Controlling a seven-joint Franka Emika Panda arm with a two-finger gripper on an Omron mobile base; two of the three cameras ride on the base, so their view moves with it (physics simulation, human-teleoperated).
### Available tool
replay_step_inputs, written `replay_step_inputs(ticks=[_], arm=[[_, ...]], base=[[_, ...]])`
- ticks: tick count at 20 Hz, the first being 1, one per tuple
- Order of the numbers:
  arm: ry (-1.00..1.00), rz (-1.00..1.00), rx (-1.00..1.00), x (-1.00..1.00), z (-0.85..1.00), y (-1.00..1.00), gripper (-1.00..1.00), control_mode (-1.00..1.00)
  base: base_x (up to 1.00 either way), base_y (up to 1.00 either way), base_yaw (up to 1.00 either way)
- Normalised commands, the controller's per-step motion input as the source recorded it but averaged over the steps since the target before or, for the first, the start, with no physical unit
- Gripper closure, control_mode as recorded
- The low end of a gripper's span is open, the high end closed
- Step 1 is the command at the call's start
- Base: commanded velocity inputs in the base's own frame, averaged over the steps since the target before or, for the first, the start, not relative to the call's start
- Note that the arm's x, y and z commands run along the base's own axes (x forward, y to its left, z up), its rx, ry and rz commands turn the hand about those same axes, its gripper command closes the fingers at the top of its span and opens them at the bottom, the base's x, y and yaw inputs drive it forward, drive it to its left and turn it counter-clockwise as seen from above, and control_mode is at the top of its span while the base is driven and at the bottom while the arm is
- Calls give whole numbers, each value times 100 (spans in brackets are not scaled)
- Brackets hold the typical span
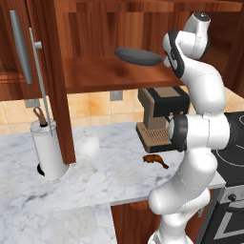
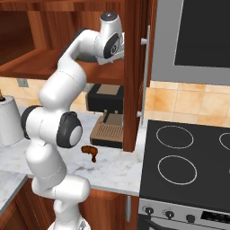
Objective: Retrieve the pan from the cabinet, then place the raw meat into the pan to avoid contamination.
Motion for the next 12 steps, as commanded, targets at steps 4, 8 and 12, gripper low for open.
replay_step_inputs(ticks=[4,8,12], arm=[[5,0,0,0,-2,0,100,-100],[1,0,0,-1,0,1,100,-100],[0,0,0,-2,0,9,100,-100]], base=[[0,0,0],[0,0,0],[0,0,0]])
